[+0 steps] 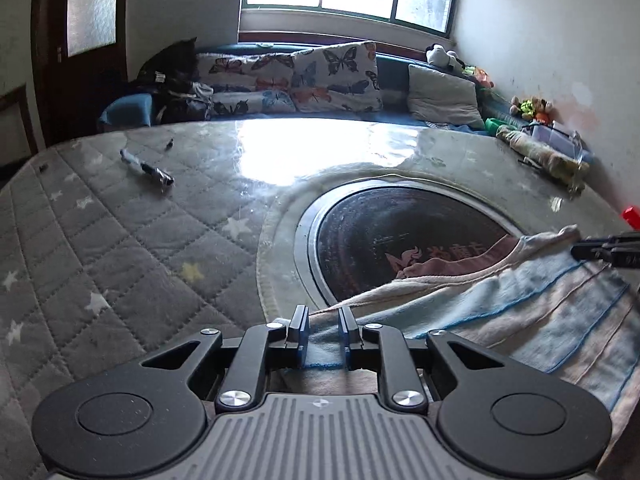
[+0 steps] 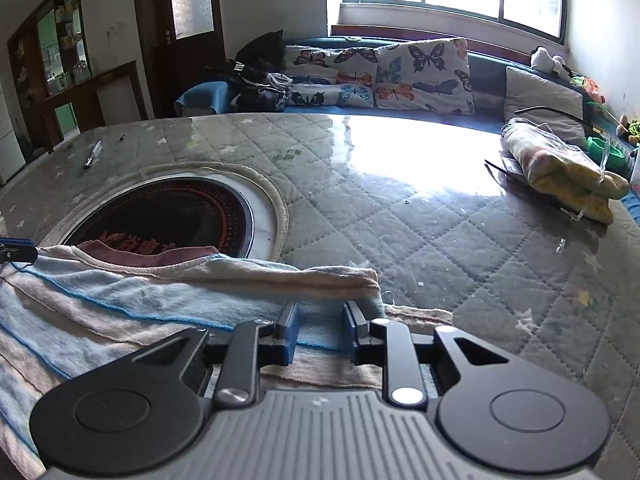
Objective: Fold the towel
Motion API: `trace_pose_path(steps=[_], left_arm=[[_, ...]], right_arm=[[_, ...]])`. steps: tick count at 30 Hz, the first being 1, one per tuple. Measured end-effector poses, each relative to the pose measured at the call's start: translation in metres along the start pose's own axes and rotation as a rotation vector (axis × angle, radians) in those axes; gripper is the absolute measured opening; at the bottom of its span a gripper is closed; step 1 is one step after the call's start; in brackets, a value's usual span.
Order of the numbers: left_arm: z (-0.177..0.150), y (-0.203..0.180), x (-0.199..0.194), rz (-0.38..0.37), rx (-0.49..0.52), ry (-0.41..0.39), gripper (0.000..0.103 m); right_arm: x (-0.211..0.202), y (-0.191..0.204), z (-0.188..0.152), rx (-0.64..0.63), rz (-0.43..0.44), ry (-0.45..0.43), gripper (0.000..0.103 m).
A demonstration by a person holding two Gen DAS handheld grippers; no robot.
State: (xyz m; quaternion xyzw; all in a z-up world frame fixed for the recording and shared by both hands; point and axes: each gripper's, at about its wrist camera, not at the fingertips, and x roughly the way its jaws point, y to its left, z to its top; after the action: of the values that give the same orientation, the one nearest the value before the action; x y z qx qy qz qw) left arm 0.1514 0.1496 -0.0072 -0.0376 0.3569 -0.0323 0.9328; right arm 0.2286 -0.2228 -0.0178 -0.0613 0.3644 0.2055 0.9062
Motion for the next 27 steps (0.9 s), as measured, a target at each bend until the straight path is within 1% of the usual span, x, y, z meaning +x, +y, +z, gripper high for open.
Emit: trace_pose_path(steps=[4, 6, 8, 10, 13, 15, 17, 18, 19, 22, 27], left_arm=[[0.004, -0.005, -0.009, 0.005, -0.011, -0.017, 0.019], [0.005, -0.010, -0.016, -0.012, -0.013, -0.033, 0.019], [0.006, -0.017, -0.021, -0.037, -0.013, -0.039, 0.022], [0.005, -0.025, -0.019, -0.049, 0.006, -0.032, 0.027], [0.002, -0.035, -0.012, -0.056, 0.026, -0.012, 0.029], [0.000, -0.039, -0.009, -0.061, 0.026, 0.003, 0.029], [-0.002, -0.044, -0.010, -0.075, 0.032, 0.002, 0.036], [-0.003, -0.047, -0.010, -0.078, 0.043, -0.002, 0.042], [-0.003, -0.050, -0.010, -0.080, 0.054, -0.003, 0.046], [-0.006, -0.054, -0.006, -0.082, 0.063, 0.008, 0.047], [-0.006, -0.045, -0.002, -0.056, 0.031, 0.013, 0.052]], right_arm=[[-0.005, 0.005, 0.002, -0.018, 0.000, -0.008, 0.025], [-0.007, 0.007, 0.003, -0.027, 0.001, -0.012, 0.027], [-0.010, 0.010, 0.004, -0.036, 0.001, -0.016, 0.028], [-0.010, 0.014, 0.003, -0.037, 0.009, -0.016, 0.031], [-0.010, 0.020, 0.002, -0.035, 0.023, -0.015, 0.034], [-0.010, 0.024, 0.001, -0.034, 0.033, -0.014, 0.034], [-0.010, 0.028, 0.000, -0.033, 0.043, -0.013, 0.034], [-0.011, 0.033, -0.002, -0.042, 0.058, -0.016, 0.036], [-0.013, 0.038, -0.003, -0.059, 0.071, -0.019, 0.041], [-0.011, 0.048, -0.003, -0.096, 0.092, -0.027, 0.043], [0.007, 0.042, 0.007, -0.067, 0.070, -0.016, 0.043]])
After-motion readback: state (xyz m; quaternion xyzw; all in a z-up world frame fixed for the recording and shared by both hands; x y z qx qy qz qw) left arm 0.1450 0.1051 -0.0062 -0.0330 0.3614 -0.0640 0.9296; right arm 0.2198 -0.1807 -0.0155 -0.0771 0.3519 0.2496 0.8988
